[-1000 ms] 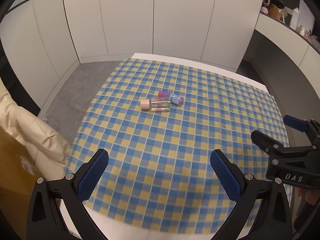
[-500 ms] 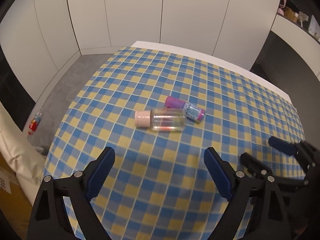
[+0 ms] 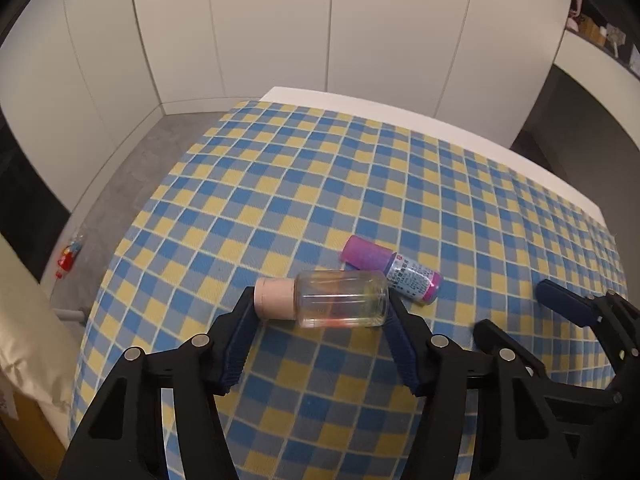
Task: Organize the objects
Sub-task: 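Grasp the clear pink-capped bottle with left tool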
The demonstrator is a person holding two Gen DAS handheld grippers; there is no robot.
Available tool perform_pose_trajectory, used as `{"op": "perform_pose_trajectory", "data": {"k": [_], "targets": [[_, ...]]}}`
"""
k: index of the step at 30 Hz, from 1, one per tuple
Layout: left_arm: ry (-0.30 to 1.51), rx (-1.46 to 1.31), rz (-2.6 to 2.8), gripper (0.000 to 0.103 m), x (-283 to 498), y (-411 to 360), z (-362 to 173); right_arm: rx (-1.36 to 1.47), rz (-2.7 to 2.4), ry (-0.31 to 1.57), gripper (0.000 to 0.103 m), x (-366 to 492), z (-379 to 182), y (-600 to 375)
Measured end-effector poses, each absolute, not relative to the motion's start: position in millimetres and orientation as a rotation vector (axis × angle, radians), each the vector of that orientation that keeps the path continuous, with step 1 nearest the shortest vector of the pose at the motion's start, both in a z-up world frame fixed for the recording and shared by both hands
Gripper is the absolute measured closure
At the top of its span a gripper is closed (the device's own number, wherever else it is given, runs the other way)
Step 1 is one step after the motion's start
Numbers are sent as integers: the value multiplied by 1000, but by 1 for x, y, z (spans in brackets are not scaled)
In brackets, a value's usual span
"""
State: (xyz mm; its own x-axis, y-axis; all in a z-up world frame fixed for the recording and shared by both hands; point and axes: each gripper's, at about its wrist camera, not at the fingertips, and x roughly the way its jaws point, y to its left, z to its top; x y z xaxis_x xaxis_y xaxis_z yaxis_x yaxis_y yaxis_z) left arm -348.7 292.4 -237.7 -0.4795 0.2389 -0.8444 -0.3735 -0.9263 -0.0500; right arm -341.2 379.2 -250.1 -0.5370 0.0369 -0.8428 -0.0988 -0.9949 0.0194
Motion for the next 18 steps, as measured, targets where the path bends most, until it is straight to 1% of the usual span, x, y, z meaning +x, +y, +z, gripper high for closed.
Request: {"op": "perform_pose_trajectory", "data": {"k": [5, 16, 17, 18], "targets": [[260, -1293, 2443, 42, -347, 285, -232, -1480, 2712, 101, 33, -356, -251, 366], [163, -1379, 2529, 43, -357, 229, -224, -1472, 2811, -4, 34, -396, -251, 324], [158, -1381, 2534, 43, -358, 226, -224, -1470, 2814, -9, 35, -400, -251, 321], [156, -1388, 2536, 43, -358, 222, -223, -1468, 2825, -15, 42, -407, -252, 316]]}}
